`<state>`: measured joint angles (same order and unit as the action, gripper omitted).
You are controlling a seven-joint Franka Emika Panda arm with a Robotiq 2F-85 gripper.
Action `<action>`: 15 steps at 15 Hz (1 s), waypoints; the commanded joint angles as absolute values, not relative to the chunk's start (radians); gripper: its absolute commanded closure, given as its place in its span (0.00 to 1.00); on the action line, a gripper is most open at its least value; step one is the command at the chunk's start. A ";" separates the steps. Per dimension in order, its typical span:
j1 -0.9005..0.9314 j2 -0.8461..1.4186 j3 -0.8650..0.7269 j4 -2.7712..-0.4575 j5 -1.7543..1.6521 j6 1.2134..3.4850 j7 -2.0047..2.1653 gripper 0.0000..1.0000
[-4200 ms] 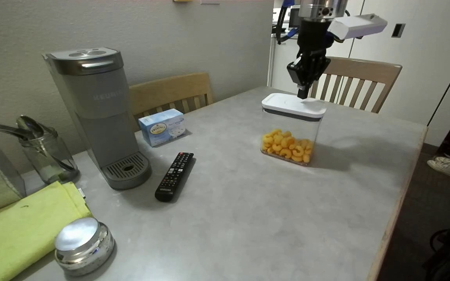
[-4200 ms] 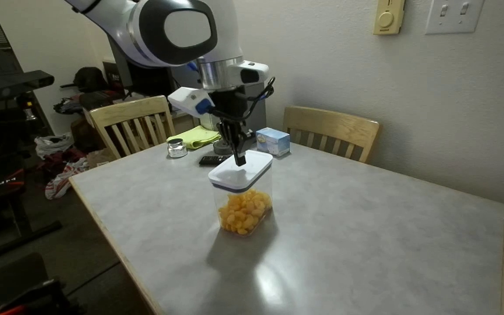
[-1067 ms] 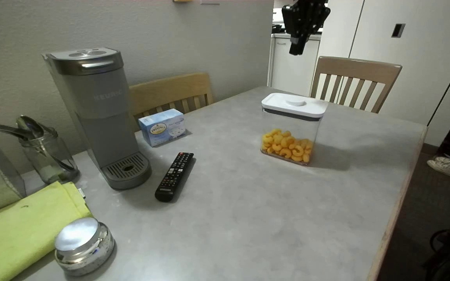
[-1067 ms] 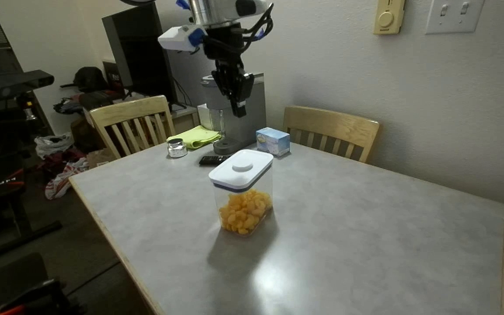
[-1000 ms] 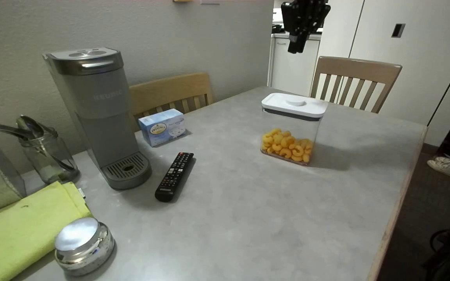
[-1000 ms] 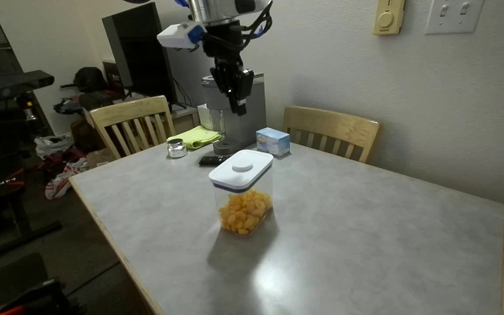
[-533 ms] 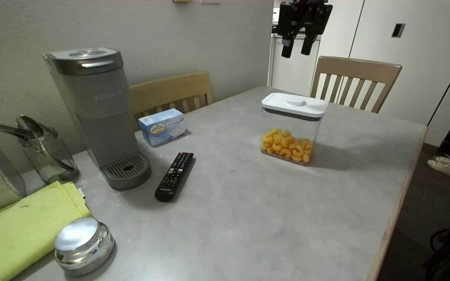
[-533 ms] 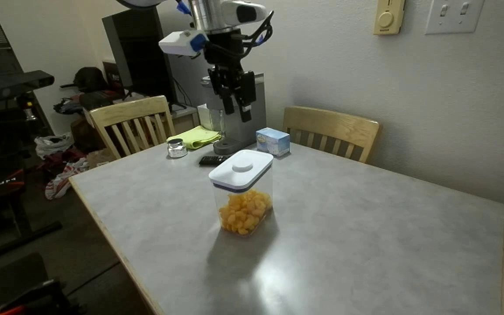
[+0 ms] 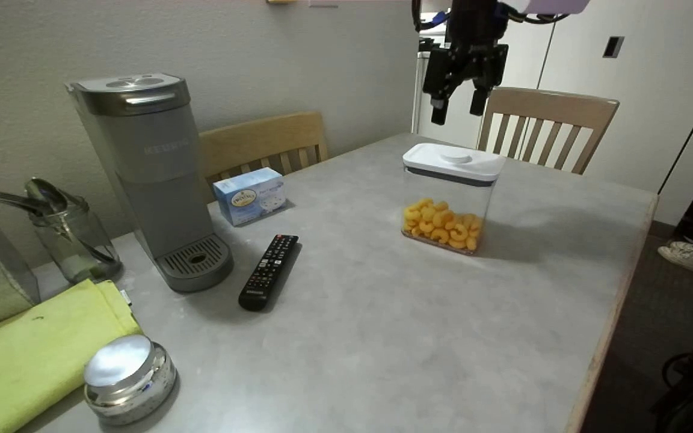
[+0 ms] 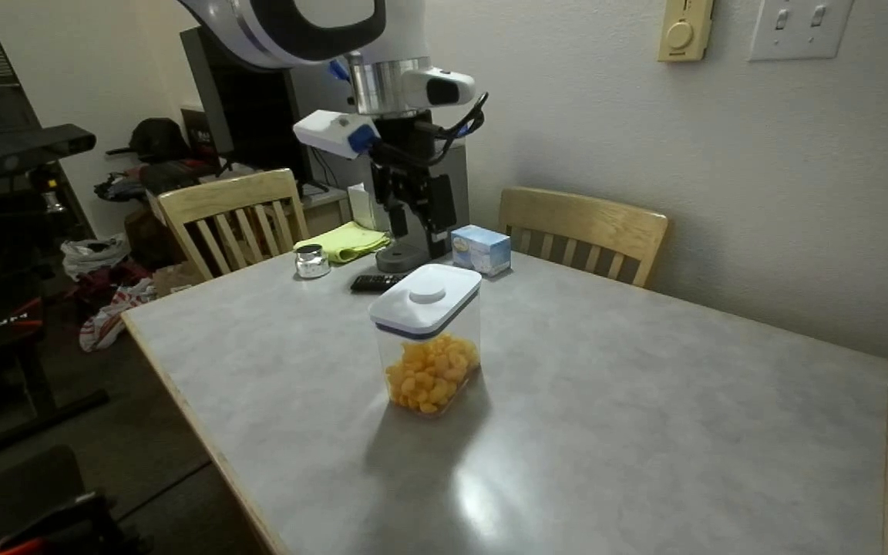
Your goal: Open the container
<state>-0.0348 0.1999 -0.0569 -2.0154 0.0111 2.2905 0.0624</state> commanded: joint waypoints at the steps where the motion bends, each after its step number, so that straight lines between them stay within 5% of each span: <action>1: -0.051 0.223 -0.055 -2.053 0.028 2.359 0.028 0.00; 13: -0.067 0.284 -0.047 -2.059 0.083 2.429 -0.004 0.00; 15: -0.067 0.284 -0.047 -2.058 0.090 2.428 -0.003 0.16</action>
<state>-0.0495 0.2776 -0.0586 -2.0475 0.0629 2.3992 0.0317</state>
